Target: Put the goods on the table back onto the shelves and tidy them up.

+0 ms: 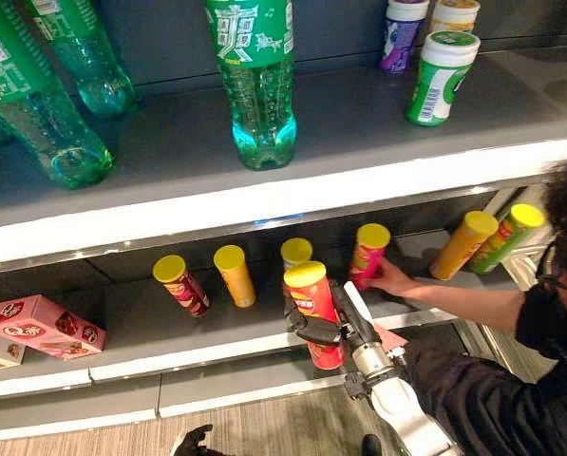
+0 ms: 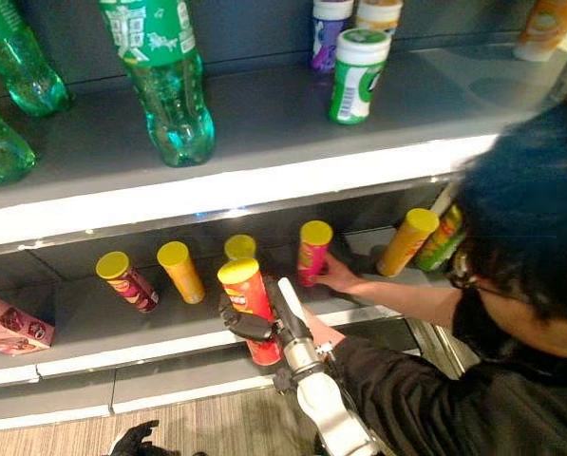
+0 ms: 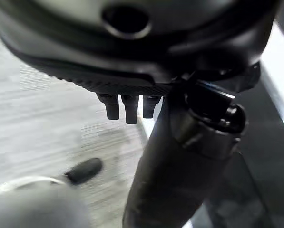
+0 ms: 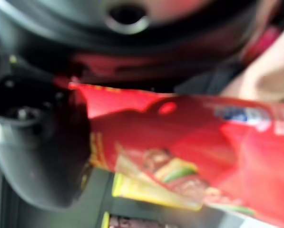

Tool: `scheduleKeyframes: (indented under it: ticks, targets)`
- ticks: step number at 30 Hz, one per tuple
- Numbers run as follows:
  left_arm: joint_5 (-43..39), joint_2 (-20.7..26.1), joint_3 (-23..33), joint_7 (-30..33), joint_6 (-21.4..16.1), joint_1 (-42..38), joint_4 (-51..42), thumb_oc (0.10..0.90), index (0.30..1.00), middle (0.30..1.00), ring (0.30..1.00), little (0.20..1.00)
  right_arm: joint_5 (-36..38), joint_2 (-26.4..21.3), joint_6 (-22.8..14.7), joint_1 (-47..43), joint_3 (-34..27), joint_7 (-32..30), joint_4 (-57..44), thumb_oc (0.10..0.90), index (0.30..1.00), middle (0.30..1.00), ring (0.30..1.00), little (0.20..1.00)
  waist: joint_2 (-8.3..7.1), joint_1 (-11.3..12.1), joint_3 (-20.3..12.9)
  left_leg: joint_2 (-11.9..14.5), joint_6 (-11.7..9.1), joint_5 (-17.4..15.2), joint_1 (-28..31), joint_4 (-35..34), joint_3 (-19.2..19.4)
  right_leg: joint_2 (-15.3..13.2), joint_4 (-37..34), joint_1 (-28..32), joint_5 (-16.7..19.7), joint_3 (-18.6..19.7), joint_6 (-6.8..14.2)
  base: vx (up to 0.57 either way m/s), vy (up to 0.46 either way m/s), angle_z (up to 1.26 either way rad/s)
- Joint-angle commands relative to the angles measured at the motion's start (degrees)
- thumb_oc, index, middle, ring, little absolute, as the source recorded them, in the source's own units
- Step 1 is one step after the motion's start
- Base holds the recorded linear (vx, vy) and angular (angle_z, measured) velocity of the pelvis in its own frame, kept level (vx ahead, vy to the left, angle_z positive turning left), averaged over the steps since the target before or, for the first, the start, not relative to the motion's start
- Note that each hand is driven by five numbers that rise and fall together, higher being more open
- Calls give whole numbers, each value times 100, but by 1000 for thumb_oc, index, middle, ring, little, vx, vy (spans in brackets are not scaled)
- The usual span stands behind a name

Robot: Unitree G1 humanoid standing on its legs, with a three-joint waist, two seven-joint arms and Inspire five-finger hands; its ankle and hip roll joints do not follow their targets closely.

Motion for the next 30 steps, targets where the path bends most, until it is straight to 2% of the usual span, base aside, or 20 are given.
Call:
scheduleKeyframes:
  ticks: [1,8,10,15,21,26,27,28,30]
  targets:
    - [158,53,-141,3,-96,-310,460,800,900,900,900,900,206,37,-580,-378,-370,-7,-1347,400,300,300,300,300,27,-148,-42,95,104,-642,83,23,-147,-59,-82,258,452,269,-80,20,2,-6]
    - [121,15,-131,1,-4,-506,431,800,900,900,900,900,400,-130,-554,328,-731,43,-1876,400,300,300,300,300,-31,-335,-202,92,135,-689,245,23,-70,-7,-82,359,501,420,-93,30,11,-7]
    - [134,12,-190,49,-135,-424,539,800,900,900,900,900,404,-87,-558,424,-687,83,-1925,400,300,300,300,300,-46,-414,-231,99,138,-727,328,23,-19,4,-82,384,506,469,-102,46,13,-18]
    - [329,-12,-174,24,-61,-409,558,800,900,900,900,900,472,-146,-552,516,-732,57,-1904,400,300,300,300,300,-65,-388,-260,86,136,-746,348,23,-3,15,-82,412,481,486,-95,14,2,-8]
    - [203,-92,-120,55,-93,-384,587,800,900,900,900,900,576,-40,-529,652,-768,36,-1902,400,300,300,300,300,-126,-402,-290,91,141,-770,400,23,40,14,-82,433,456,493,-90,14,-2,1]
    - [287,-85,-123,35,-110,-278,557,800,900,900,900,900,539,51,-532,701,-822,31,-1862,400,300,300,300,300,-180,-344,-229,139,128,-757,415,23,109,61,-82,437,451,357,-60,-3,-22,-2]
    - [285,-53,-40,-61,-70,-282,557,800,900,900,900,900,620,68,-503,749,-790,69,-1778,400,300,300,300,300,-193,-335,-231,153,118,-755,424,23,144,76,-82,437,451,319,-56,-7,-69,-18]
    - [134,80,48,5,27,-334,601,800,900,900,900,900,1129,123,-356,838,-735,500,-1840,400,300,300,300,300,-225,-342,-249,167,113,-753,467,23,204,112,-82,434,416,329,-60,-5,-55,-21]
    - [90,155,2,-96,44,-358,475,800,900,900,900,900,1506,-168,-233,758,-606,794,-1949,400,300,300,300,300,-247,-341,-265,171,115,-754,494,23,216,137,-82,439,366,356,-71,-3,-35,-21]
